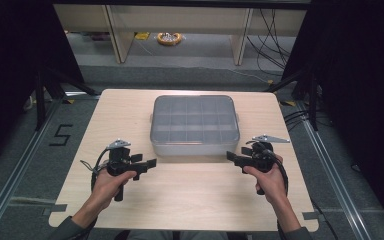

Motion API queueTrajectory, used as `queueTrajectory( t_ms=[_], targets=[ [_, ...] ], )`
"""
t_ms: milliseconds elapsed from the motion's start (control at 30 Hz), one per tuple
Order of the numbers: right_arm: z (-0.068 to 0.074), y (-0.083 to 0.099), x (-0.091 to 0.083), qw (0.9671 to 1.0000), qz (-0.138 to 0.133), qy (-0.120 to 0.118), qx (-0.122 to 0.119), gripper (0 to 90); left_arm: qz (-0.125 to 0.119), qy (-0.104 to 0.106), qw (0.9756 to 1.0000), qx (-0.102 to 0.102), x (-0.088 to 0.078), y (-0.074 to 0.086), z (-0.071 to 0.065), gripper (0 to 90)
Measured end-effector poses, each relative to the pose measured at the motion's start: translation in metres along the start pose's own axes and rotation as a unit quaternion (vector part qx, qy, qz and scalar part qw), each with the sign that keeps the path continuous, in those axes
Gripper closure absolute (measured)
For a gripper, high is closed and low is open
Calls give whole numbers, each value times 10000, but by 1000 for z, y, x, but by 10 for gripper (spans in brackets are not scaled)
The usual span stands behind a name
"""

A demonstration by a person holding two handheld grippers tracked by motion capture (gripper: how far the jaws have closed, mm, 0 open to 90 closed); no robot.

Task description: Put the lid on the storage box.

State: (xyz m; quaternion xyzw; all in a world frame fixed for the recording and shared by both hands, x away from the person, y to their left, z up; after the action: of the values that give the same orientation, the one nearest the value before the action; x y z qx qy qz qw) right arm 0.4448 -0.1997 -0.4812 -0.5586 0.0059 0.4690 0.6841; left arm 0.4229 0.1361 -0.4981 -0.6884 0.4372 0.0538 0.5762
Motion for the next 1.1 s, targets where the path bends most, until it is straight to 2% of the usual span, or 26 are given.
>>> queueTrajectory(
  t_ms=[67,100,167,200,233,267,300,333,367,400,433,567,600,667,700,767,800,833,867,900,933,967,1067,1100],
  targets=[
    [3,2,-1,9999,-1,-73,96,272,38,66,10000,26,-2,5,-2,287],
    [5,3,-1,9999,-41,-150,43,264,48,86,9999,21,-3,7,-2,284],
    [6,6,-1,9999,-19,-96,26,246,52,89,9999,10,-5,9,-3,278],
    [8,7,-2,9998,25,-174,59,246,72,99,9999,-4,-5,11,-3,276],
    [9,9,-1,9999,0,-131,92,246,62,108,9999,53,-6,12,-3,273],
    [9,10,-1,9999,51,-138,-26,243,75,62,9999,63,-7,13,-3,273],
    [11,12,-1,9998,65,-186,-12,237,68,98,9999,112,-7,14,-4,271],
    [13,13,-1,9996,62,-268,12,230,66,103,9999,66,-7,16,-5,269],
    [15,15,0,9996,59,-282,39,226,79,145,9998,104,-8,17,-5,267],
    [19,17,-1,9993,86,-304,214,219,89,143,9998,110,-8,19,-5,265],
    [16,17,-1,9995,68,-302,37,207,103,159,9997,125,-8,20,-5,262],
    [17,22,-3,9997,72,-214,-34,184,135,219,9995,158,-10,25,-6,250],
    [21,25,-3,9995,77,-279,146,180,117,206,9996,168,-10,26,-7,247],
    [18,27,-3,9997,99,-222,-88,176,125,255,9994,183,-10,28,-7,240],
    [20,29,-3,9997,93,-225,-40,176,121,264,9994,194,-11,29,-8,237],
    [21,30,-5,9995,79,-272,-139,182,108,232,9994,237,-12,30,-8,233],
    [24,31,-5,9996,3,-279,-14,182,121,272,9991,301,-12,31,-9,231],
    [22,31,-4,9996,-32,-264,-116,185,95,273,9992,276,-12,32,-10,229],
    [27,33,-5,9995,9,-296,133,188,100,299,9992,256,-12,33,-11,227],
    [26,34,-5,9996,-28,-275,34,188,109,313,9990,288,-13,34,-11,225],
    [27,35,-6,9996,-20,-291,45,187,112,319,9990,305,-13,35,-12,224],
    [26,35,-6,9992,-65,-337,-183,186,117,339,9988,320,-14,36,-13,223],
    [26,40,-7,9994,6,-243,-243,183,109,350,9989,308,-15,39,-15,219],
    [28,41,-7,9993,17,-281,-228,180,121,398,9986,330,-15,40,-16,218]
  ],
)
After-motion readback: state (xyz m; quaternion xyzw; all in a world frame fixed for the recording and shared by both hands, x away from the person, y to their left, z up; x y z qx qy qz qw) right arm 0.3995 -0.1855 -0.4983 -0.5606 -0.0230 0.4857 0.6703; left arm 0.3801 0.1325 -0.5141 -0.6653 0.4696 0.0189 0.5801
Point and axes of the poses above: each handheld gripper's, and its own axes: x roughly forward along the jaws, y roughly out of its underside, z roughly to its left, the point moved 7 cm from there along x, roughly forward along the jaws, and after that the axes turned 6 degrees about -y, right-handed, at the moved point
